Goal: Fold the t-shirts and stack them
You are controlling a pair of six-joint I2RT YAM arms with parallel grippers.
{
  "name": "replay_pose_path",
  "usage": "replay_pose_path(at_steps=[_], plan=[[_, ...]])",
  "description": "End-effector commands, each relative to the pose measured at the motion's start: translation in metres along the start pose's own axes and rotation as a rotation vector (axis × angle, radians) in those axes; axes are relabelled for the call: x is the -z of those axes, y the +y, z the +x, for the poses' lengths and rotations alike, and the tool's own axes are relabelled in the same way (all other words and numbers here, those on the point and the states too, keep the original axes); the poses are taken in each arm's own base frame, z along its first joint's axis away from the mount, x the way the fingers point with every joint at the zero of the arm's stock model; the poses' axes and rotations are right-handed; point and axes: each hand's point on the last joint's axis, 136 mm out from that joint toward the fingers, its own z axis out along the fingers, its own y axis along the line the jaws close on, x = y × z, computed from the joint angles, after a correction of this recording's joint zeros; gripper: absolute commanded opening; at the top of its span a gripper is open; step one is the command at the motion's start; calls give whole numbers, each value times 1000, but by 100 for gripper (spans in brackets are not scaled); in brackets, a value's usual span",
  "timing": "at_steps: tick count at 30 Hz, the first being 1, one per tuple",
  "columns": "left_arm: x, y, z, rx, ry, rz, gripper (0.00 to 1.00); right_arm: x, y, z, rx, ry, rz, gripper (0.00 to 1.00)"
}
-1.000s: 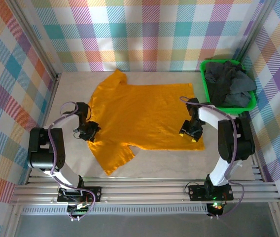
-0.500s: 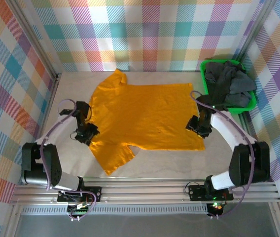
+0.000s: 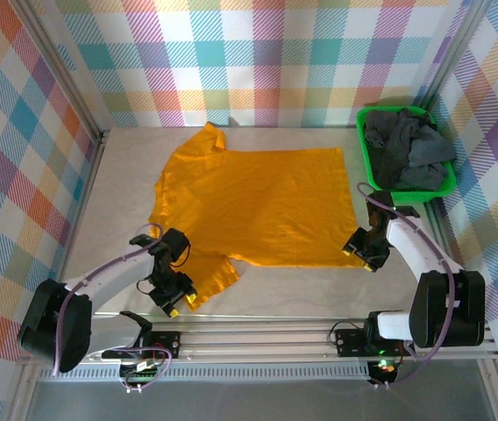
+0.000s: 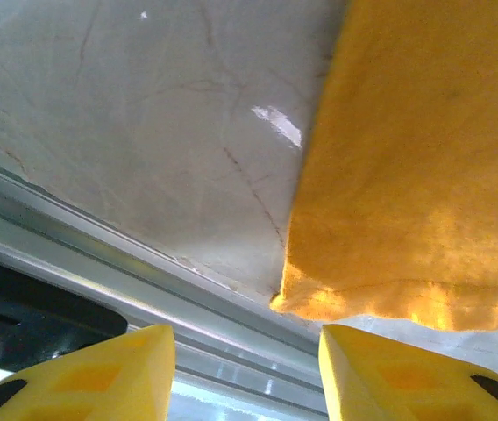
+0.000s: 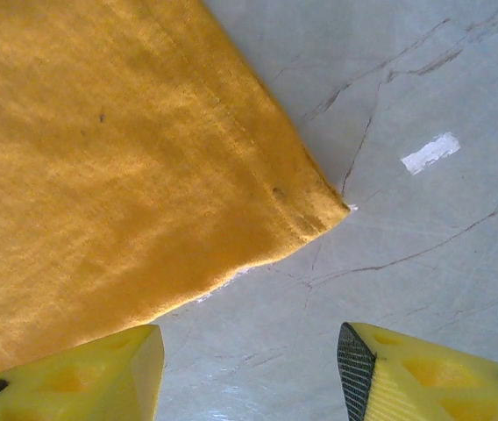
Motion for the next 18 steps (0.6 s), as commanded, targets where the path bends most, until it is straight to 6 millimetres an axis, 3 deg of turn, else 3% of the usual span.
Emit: replay_pose_path(at_steps=[1,6,9,13,18], plan=[[-4,-13,-3,66,-25,62,47,-2,-4,4,10,13,-23,56],[-12,-30,-13,77,-64,84,42,-5,-7,1,-24,12,-33,56],[-12,-38,-22,79,-103,96,33,-9,-13,0,-69,7,-19,56],[-19,-28,-24,79,-121,55,0,-19,-24,-5,-140,-20,2,56],[-12,-10,-18,62,-124,21,0,-30,-22,-7,-181,-6,-12,50]])
